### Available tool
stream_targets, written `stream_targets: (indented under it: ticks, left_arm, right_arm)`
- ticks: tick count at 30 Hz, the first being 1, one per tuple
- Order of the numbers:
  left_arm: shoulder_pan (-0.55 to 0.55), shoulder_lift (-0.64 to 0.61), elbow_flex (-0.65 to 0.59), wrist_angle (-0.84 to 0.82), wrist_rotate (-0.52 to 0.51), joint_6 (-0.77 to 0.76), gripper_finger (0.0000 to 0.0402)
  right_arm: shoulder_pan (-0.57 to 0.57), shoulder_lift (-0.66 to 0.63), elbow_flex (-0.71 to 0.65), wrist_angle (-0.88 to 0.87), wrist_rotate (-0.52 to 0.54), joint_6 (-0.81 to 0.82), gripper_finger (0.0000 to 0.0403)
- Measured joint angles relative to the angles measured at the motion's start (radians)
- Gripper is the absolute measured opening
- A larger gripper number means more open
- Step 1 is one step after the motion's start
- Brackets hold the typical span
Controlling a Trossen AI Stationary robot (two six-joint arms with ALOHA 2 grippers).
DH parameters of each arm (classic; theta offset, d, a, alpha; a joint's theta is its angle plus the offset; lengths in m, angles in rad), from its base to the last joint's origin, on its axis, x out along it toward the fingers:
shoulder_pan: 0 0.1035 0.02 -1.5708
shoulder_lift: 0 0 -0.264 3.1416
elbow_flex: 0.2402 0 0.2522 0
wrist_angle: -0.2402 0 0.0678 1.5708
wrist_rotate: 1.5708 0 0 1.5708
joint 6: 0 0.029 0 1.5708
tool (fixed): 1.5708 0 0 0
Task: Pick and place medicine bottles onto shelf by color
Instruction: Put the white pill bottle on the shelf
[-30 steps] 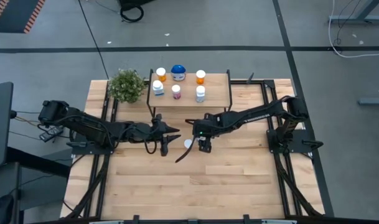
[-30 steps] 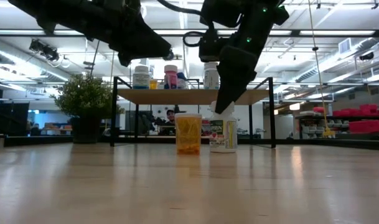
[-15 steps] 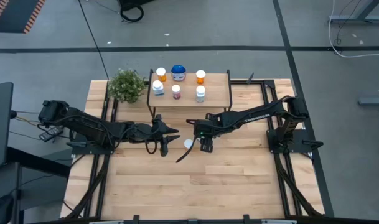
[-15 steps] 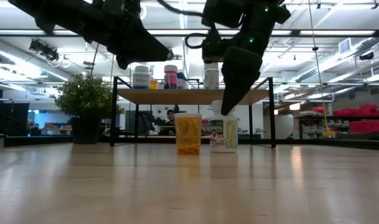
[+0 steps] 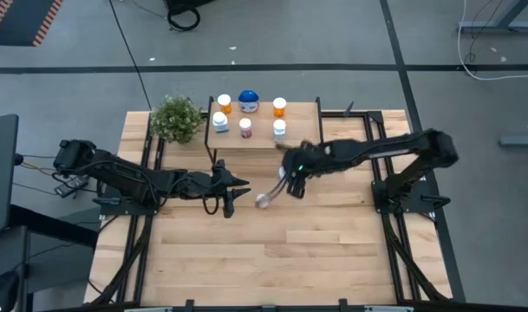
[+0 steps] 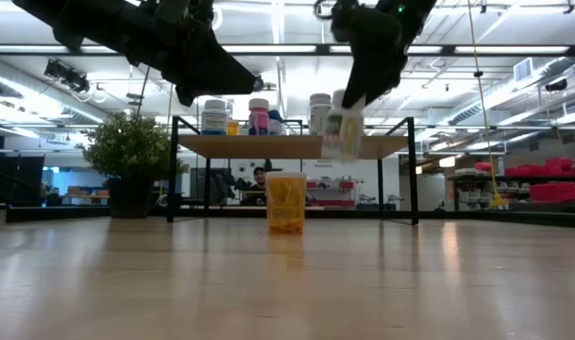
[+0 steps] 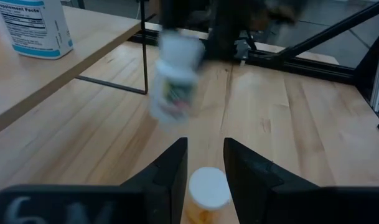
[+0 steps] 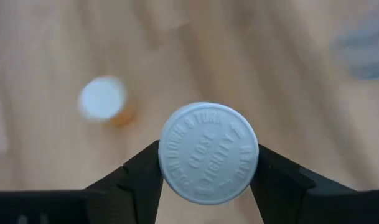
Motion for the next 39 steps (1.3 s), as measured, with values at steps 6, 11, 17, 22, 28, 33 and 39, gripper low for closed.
stream_targets:
  ticks: [6,11,17,22,28,33,39]
  left_arm:
    - [0.000,0.000,0.000,0.000,0.000,0.000,0.0112]
    - [0.000,0.000,0.000,0.000,0.000,0.000,0.0109]
    - [0.000,0.000,0.000,0.003,0.000,0.000,0.0107]
    - [0.000,0.000,0.000,0.008,0.000,0.000,0.0107]
    - [0.000,0.000,0.000,0.014,0.000,0.000,0.0107]
    - [0.000,0.000,0.000,0.014,0.000,0.003,0.0107]
    - [0.000,0.000,0.000,0.014,0.000,0.003,0.0107]
  right_arm:
    - [-0.103,-0.152,0.015,-0.041,0.059,0.039,0.0210]
    - [-0.199,-0.174,0.130,-0.227,0.066,0.020,0.0210]
    - [-0.328,-0.161,0.258,-0.272,0.073,-0.082,0.0210]
    - [-0.451,-0.161,0.284,-0.271,0.044,-0.150,0.0210]
    - [-0.559,-0.124,0.284,-0.215,-0.044,-0.207,0.0211]
    - [-0.600,-0.052,0.284,-0.138,-0.097,-0.256,0.0211]
    - [-0.651,0.013,0.284,-0.137,-0.112,-0.286,0.0212]
